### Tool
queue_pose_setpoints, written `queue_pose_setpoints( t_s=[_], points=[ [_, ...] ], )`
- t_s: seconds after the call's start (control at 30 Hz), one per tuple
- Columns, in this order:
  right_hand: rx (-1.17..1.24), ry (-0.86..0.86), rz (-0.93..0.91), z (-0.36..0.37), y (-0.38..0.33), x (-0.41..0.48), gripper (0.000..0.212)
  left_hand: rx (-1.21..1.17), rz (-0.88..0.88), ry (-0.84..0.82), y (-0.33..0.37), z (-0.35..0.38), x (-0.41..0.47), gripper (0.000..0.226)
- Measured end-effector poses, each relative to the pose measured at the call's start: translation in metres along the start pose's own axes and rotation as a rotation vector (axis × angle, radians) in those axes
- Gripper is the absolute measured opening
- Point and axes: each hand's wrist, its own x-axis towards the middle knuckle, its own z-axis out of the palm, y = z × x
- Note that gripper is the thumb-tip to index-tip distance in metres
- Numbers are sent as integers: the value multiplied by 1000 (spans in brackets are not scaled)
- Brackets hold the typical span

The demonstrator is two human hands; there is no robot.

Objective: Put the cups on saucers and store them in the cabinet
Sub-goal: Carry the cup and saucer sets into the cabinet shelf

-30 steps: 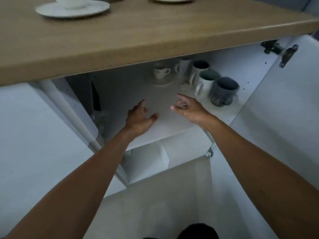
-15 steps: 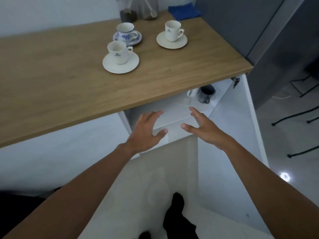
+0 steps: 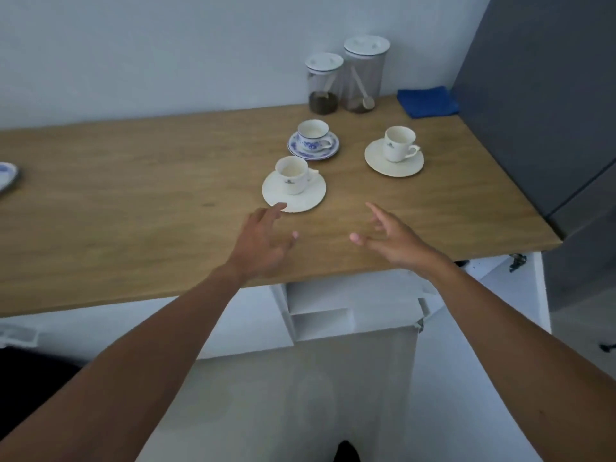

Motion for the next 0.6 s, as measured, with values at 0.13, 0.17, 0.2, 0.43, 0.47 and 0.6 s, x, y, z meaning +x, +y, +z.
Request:
queue_pose_setpoints(
  t_s=[0.13,0.17,0.2,0.43,0.47,0.6],
  points=[
    [-82,-44,-1,4,-9,53,92,28,-60,22,-26,-6,29,61],
    [-105,-55,-4,6,-13,67,91,21,-93,11,-35,-6,38,60],
    [-134,-65,-5,8,-17,80,89,-2,-140,3,-43,-7,48,60],
    [-217,-36,-3,25,-38,155,88,-95,-155,-97,-84,-5,114,47],
    [-219,-29,-22,27,-40,163,82,-100,-138,-114,-85,-5,123,51],
    [-191,5,-73,34,-44,182,62,-115,-126,-182,-89,-6,151,60]
  ],
)
